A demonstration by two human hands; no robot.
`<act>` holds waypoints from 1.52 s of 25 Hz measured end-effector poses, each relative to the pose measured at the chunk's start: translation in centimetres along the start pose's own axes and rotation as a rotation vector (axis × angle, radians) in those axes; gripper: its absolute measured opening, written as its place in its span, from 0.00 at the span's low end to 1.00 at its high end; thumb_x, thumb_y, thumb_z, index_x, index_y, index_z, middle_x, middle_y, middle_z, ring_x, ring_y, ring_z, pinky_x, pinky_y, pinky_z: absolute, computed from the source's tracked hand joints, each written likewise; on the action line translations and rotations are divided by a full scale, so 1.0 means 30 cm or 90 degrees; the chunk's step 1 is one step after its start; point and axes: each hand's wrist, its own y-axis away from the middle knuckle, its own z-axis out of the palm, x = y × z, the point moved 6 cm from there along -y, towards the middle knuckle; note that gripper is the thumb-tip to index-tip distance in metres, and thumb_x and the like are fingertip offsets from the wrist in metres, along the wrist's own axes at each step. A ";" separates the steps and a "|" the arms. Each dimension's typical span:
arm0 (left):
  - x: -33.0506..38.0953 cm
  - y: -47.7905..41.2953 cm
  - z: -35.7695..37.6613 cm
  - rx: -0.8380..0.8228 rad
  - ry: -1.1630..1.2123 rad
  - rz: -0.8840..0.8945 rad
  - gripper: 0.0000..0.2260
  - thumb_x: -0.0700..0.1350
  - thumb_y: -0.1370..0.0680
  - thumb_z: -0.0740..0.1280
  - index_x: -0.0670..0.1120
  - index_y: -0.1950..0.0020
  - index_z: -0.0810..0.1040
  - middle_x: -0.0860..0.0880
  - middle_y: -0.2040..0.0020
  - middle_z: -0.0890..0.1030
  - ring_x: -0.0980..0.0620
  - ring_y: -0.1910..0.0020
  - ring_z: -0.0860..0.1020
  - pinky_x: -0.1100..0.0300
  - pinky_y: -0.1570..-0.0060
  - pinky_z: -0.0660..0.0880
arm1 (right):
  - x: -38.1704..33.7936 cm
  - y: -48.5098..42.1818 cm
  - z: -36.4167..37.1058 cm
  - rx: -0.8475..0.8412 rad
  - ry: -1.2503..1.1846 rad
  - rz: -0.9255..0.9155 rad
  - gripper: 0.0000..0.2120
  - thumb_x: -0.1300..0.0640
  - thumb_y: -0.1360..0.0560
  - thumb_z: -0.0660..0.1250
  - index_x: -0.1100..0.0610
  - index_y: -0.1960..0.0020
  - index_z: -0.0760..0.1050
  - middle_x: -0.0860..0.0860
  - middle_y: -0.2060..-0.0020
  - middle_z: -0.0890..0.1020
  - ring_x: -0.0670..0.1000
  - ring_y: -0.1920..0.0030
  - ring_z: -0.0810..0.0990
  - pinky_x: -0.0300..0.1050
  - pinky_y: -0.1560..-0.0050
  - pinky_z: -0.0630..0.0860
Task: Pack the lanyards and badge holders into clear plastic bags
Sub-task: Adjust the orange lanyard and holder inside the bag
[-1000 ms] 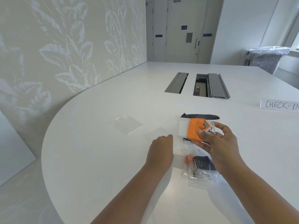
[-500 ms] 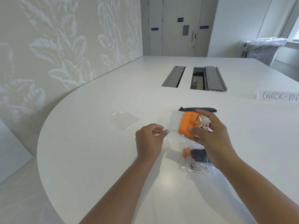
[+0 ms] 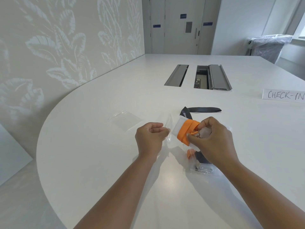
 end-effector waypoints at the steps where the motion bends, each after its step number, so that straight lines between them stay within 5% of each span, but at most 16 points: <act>1: 0.001 -0.004 -0.007 0.013 -0.015 0.012 0.09 0.39 0.34 0.80 0.47 0.58 0.83 0.50 0.66 0.85 0.52 0.65 0.84 0.56 0.58 0.83 | -0.003 0.003 -0.003 0.005 -0.007 0.002 0.13 0.58 0.32 0.77 0.54 0.55 0.73 0.50 0.61 0.80 0.44 0.67 0.77 0.28 0.79 0.68; 7: 0.089 0.037 -0.016 0.131 -0.264 0.284 0.04 0.37 0.30 0.72 0.46 0.58 0.82 0.53 0.61 0.83 0.58 0.62 0.81 0.64 0.60 0.73 | -0.052 0.046 -0.024 0.059 -0.066 -0.041 0.15 0.55 0.33 0.79 0.52 0.61 0.71 0.48 0.65 0.80 0.44 0.72 0.75 0.31 0.77 0.70; 11: 0.103 0.066 0.017 0.119 -0.285 0.357 0.04 0.37 0.29 0.73 0.44 0.56 0.84 0.51 0.60 0.84 0.58 0.62 0.79 0.75 0.60 0.69 | -0.071 0.067 -0.015 0.077 -0.055 -0.071 0.15 0.56 0.33 0.78 0.51 0.63 0.71 0.46 0.68 0.80 0.48 0.69 0.76 0.33 0.73 0.72; 14: 0.087 0.072 0.030 0.061 -0.188 0.281 0.06 0.39 0.27 0.71 0.43 0.51 0.85 0.50 0.56 0.85 0.64 0.60 0.79 0.78 0.55 0.70 | -0.060 0.054 -0.016 0.090 -0.043 -0.068 0.14 0.56 0.32 0.78 0.51 0.62 0.71 0.46 0.68 0.79 0.47 0.68 0.75 0.31 0.72 0.71; 20: 0.036 0.037 0.028 0.011 -0.032 0.098 0.08 0.42 0.28 0.70 0.45 0.50 0.86 0.53 0.58 0.86 0.55 0.57 0.84 0.52 0.51 0.82 | -0.036 0.038 -0.015 0.104 -0.026 -0.069 0.14 0.56 0.32 0.78 0.52 0.62 0.72 0.46 0.66 0.79 0.45 0.67 0.75 0.30 0.71 0.70; 26: 0.038 0.042 0.037 -0.043 -0.085 0.090 0.11 0.37 0.30 0.74 0.47 0.50 0.84 0.59 0.61 0.83 0.65 0.63 0.81 0.68 0.58 0.79 | -0.041 0.036 -0.022 0.106 -0.044 -0.083 0.14 0.57 0.31 0.77 0.53 0.61 0.71 0.50 0.65 0.79 0.41 0.72 0.74 0.30 0.78 0.68; 30: 0.051 0.032 0.006 0.024 -0.152 0.138 0.09 0.34 0.32 0.74 0.44 0.54 0.83 0.55 0.64 0.82 0.65 0.68 0.79 0.75 0.64 0.74 | -0.045 0.038 -0.032 0.121 -0.055 -0.094 0.14 0.57 0.31 0.78 0.52 0.62 0.71 0.50 0.65 0.79 0.39 0.71 0.74 0.30 0.77 0.69; 34: 0.065 0.016 -0.026 0.091 -0.233 0.176 0.11 0.33 0.34 0.71 0.46 0.55 0.79 0.51 0.64 0.79 0.57 0.65 0.78 0.67 0.65 0.74 | -0.049 0.045 -0.029 0.123 -0.080 -0.123 0.16 0.57 0.32 0.79 0.49 0.63 0.70 0.48 0.67 0.79 0.43 0.72 0.73 0.30 0.73 0.69; 38: 0.075 0.017 -0.027 0.103 -0.267 0.203 0.14 0.31 0.33 0.67 0.48 0.55 0.73 0.52 0.66 0.72 0.57 0.67 0.72 0.71 0.68 0.66 | -0.067 0.067 -0.005 0.104 -0.081 -0.205 0.17 0.59 0.34 0.80 0.51 0.63 0.70 0.44 0.68 0.77 0.41 0.70 0.74 0.29 0.72 0.68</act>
